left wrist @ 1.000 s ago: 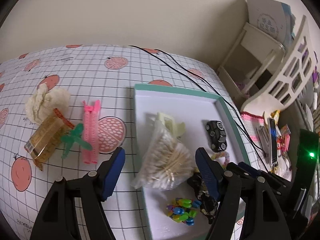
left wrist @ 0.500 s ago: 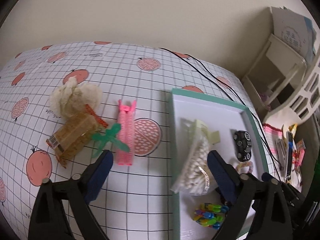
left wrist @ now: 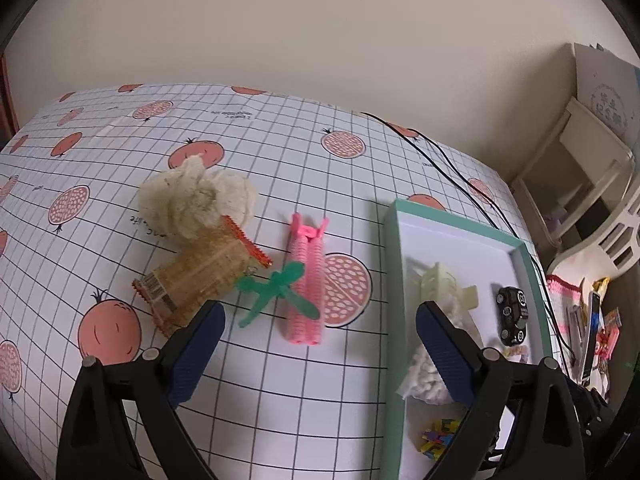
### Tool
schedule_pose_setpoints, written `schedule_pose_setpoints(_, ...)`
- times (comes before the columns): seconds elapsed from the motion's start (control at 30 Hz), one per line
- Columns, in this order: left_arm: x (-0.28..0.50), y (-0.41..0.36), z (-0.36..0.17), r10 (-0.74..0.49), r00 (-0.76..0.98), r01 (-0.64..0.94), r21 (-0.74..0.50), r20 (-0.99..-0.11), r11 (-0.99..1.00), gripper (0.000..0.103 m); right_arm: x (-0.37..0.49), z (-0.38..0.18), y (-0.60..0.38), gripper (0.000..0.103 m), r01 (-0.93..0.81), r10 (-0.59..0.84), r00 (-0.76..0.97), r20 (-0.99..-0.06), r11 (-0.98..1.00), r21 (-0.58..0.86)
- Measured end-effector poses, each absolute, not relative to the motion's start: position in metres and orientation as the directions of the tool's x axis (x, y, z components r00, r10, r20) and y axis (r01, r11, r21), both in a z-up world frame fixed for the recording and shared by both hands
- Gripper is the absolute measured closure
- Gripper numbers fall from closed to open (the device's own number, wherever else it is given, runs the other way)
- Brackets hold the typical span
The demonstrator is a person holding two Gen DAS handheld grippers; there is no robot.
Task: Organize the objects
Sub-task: 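Open both tools to drop the swab bag and rope ring into the tray, then move both tools toward the snack bar and pink hair roller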
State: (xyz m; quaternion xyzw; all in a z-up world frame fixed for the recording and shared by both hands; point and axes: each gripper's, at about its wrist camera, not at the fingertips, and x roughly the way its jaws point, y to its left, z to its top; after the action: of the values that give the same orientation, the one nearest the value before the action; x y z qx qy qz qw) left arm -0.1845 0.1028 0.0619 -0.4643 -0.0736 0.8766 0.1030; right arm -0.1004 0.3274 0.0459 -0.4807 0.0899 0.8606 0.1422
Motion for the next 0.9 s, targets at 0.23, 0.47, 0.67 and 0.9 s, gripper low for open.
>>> schedule_pose_setpoints(0.23,-0.187,0.089,0.066,0.241,-0.564,-0.115,-0.214,-0.79,-0.97,0.006,-0.102,0.05,0.321,0.0,-0.306,0.168,-0.509,-0.844,-0.952,-0.004)
schedule_pose_setpoints(0.47,-0.191,0.062,0.071,0.25,-0.586,-0.079,-0.253,-0.771,-0.964,0.006,-0.108,0.065,0.312,0.0,-0.306,0.177,-0.541,-0.822,-0.952,-0.003)
schedule_pose_setpoints(0.67,-0.2,0.024,0.068,0.227,-0.591,-0.001,-0.281,-0.774,-0.96,0.006,-0.125,0.073,0.296,0.0,-0.275,0.162,-0.546,-0.822,-0.961,-0.007)
schedule_pose_setpoints(0.9,-0.207,-0.024,0.062,0.167,-0.603,0.081,-0.268,-0.78,-0.96,0.006,-0.147,0.077,0.261,0.0,-0.195,0.128,-0.569,-0.812,-0.981,-0.018)
